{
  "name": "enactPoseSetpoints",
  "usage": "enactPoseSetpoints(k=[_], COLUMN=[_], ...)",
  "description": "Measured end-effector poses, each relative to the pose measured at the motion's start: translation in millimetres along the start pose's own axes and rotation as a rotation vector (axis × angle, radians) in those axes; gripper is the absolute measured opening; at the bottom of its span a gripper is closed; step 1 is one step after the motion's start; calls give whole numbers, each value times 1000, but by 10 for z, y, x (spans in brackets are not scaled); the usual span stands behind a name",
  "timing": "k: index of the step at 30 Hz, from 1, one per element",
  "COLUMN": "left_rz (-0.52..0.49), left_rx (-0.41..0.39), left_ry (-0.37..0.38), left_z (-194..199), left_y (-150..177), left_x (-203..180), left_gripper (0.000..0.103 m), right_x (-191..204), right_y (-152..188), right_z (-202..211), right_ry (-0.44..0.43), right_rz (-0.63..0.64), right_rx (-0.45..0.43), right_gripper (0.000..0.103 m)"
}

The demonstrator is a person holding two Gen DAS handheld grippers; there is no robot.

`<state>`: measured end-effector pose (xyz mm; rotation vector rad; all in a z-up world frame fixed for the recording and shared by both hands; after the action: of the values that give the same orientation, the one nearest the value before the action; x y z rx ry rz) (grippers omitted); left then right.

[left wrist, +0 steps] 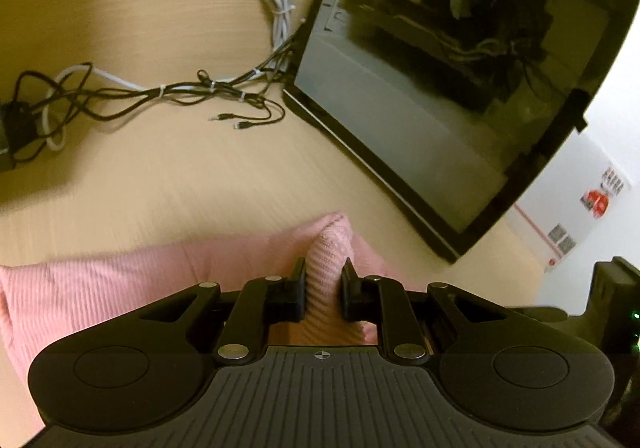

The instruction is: Fold clothes

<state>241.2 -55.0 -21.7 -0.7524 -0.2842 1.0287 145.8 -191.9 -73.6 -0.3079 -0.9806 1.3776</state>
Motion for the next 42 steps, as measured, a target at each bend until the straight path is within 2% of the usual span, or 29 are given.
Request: enactPoseSetpoints(k=[2, 5, 8, 9, 10, 12, 14, 15, 17, 19, 21, 22, 24, 26, 27, 29, 31, 33, 36, 37, 39, 41, 42], left_rz=[26, 65, 76, 84, 91, 87, 89, 101, 126, 154, 183, 177, 174, 173, 169, 162, 156, 170, 236, 248, 273, 279, 272], left_rx=[1, 2, 23, 32, 38, 67, 130, 156, 207, 221, 234, 229, 217, 207, 194, 135, 76, 11, 16, 29, 55, 66, 64], left_ry=[12, 29, 57, 87, 120, 201, 274, 278, 287, 283, 279, 276, 270, 265, 268, 242, 216, 104, -80, -106, -158, -187, -190], left_z=[1, 3, -20, -8, 6, 13, -78, -154, -306, -389, -472, -466, -441, -358, -278, -23, 232, 439, 496, 462, 394, 381, 403], left_y=[-23, -58, 5, 30, 48, 101, 166, 213, 305, 360, 415, 422, 426, 419, 416, 422, 428, 459, 590, 653, 778, 825, 808], left_x=[29, 74, 13, -8, -28, -98, -161, -174, -199, -182, -164, -174, -191, -198, -189, -108, -27, 202, 617, 702, 872, 925, 894], left_gripper=[18, 18, 19, 20, 22, 40, 47, 49, 50, 50, 50, 50, 52, 57, 64, 73, 77, 77, 75, 75, 56, 58, 62], right_x=[201, 586, 876, 941, 983, 1049, 1098, 1117, 1113, 1074, 999, 956, 838, 717, 657, 558, 537, 536, 597, 615, 625, 638, 646], right_y=[-108, -65, 265, 394, 511, 672, 737, 754, 699, 606, 514, 463, 331, 166, 80, -78, -158, -213, -73, -6, 80, 146, 116], right_z=[93, 91, -63, -116, -161, -215, -223, -221, -181, -58, 142, 245, 461, 624, 694, 731, 632, 485, 147, 48, -18, -90, -129], right_ry=[-2, 16, 55, 66, 67, 57, 53, 46, 4, -69, -127, -148, -155, -147, -143, -141, -157, -183, -211, -206, -191, -179, -184], right_rz=[163, 511, 891, 1001, 1078, 1172, 1223, 1236, 1183, 1085, 984, 932, 813, 672, 599, 458, 384, 334, 342, 356, 395, 430, 436], right_rx=[7, 110, 256, 297, 331, 369, 371, 372, 376, 390, 394, 392, 361, 292, 252, 157, 112, 90, 170, 204, 239, 274, 287], right_gripper=[3, 3, 3, 3, 3, 3, 5, 6, 6, 16, 32, 36, 48, 49, 49, 47, 38, 36, 36, 36, 39, 41, 42])
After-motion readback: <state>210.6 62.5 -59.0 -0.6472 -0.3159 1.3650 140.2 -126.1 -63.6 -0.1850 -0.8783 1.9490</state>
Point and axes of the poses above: each gripper's, at about its wrist camera, not at the fingertips, and z roughly against the way its jaws point, x to its left, y to its underside, the point moved 1 cm from there along -z, roughly the way its jaws point, and after that the axes turned 12 degrees about -y, right-handed, at the moved point
